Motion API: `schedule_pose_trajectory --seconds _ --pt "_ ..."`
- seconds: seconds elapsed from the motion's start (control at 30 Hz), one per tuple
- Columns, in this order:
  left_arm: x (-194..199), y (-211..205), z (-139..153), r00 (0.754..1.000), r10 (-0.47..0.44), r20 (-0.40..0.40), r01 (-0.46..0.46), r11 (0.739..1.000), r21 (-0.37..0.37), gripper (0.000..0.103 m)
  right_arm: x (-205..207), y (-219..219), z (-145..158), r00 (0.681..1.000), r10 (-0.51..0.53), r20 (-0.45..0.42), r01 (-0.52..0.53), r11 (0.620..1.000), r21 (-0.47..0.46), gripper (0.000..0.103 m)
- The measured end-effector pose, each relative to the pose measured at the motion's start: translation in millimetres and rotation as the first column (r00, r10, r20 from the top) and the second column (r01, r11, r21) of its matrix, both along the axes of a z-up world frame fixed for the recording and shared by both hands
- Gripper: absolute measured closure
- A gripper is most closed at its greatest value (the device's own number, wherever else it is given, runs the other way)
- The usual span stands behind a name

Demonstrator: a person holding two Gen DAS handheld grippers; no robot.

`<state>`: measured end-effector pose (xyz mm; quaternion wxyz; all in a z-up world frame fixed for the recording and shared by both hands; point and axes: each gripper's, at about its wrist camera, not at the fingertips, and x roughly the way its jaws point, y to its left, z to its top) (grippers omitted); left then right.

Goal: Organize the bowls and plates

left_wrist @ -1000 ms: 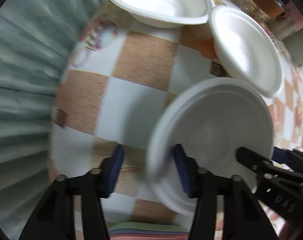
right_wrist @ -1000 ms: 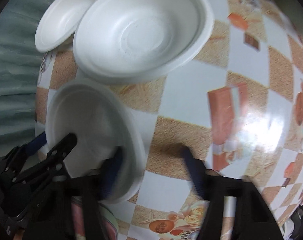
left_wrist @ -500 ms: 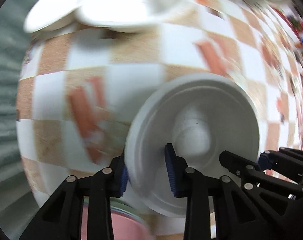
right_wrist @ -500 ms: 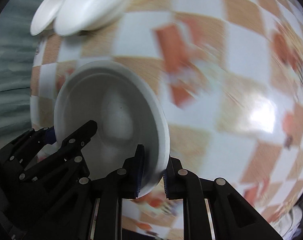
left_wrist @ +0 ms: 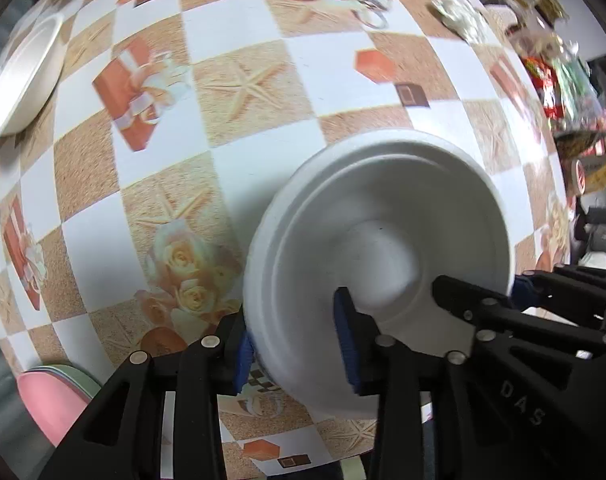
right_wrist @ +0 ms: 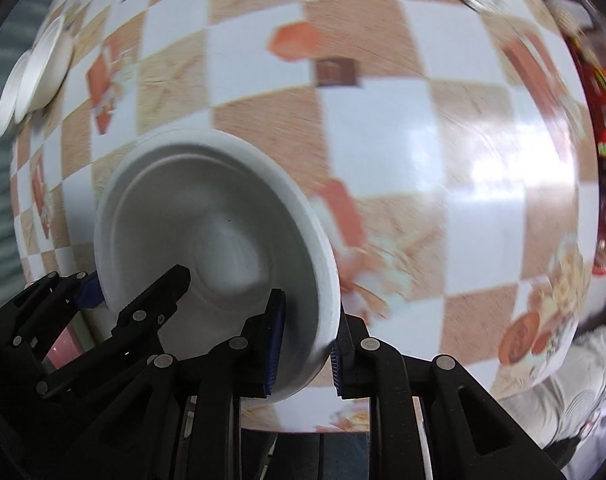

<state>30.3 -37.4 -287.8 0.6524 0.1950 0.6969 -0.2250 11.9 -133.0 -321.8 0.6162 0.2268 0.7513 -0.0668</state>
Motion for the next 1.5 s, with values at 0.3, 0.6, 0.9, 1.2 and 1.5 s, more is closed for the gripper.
schedule_pose_trajectory --seconds 0.3,0.6,0.9,1.2,1.5 --pt "18 33 47 0.997 0.039 0.070 -0.034 0.997 -0.076 0.028 -57 -60 27 0.984 -0.136 0.117 0.139 0.990 -0.021 0.005" --pt "35 70 86 0.979 0.166 0.121 -0.146 0.976 -0.163 0.024 -34 -85 66 0.972 -0.183 0.146 0.190 0.981 -0.037 0.005" --pt "54 100 99 0.957 0.259 0.128 -0.233 0.954 -0.187 0.024 11 -52 96 0.976 -0.119 0.184 0.128 0.991 -0.035 0.005" --pt "71 121 102 0.935 0.325 0.142 -0.298 0.937 -0.182 0.023 36 -35 104 0.977 -0.057 0.204 0.067 0.997 -0.040 0.005" --pt "83 133 104 0.920 0.362 0.147 -0.336 0.925 -0.175 0.023 57 -19 107 0.979 0.013 0.204 -0.003 0.999 -0.049 0.005"
